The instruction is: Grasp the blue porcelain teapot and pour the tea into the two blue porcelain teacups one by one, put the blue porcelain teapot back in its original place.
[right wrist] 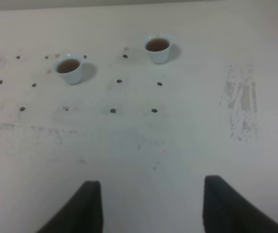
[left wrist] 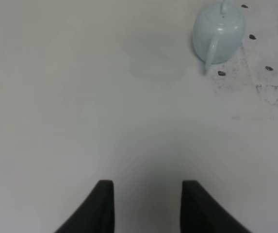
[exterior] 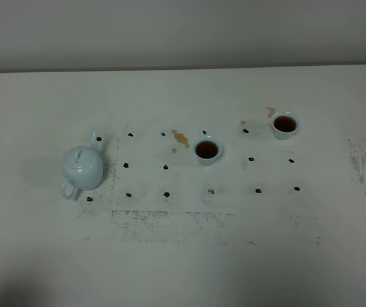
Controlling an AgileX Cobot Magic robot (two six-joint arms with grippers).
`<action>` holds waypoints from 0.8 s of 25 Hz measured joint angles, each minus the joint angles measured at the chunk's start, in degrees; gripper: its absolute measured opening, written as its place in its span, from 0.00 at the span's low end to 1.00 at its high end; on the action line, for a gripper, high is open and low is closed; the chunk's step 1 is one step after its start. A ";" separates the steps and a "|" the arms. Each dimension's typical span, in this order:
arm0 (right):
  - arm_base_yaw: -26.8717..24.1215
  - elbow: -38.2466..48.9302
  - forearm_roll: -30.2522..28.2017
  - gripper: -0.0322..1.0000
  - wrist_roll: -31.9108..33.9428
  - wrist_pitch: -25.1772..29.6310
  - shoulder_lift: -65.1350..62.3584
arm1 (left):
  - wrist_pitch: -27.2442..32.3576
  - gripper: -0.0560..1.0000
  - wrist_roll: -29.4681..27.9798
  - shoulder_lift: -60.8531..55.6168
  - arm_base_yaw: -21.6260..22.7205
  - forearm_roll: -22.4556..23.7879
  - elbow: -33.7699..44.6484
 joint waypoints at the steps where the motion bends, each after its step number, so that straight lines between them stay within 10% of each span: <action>1: 0.00 0.00 0.00 0.50 0.00 0.00 0.00 | 0.00 0.39 0.00 0.00 0.00 0.00 0.00; 20: 0.00 0.00 0.00 0.50 0.01 0.00 0.00 | 0.00 0.39 -1.53 0.00 0.00 -2.95 0.00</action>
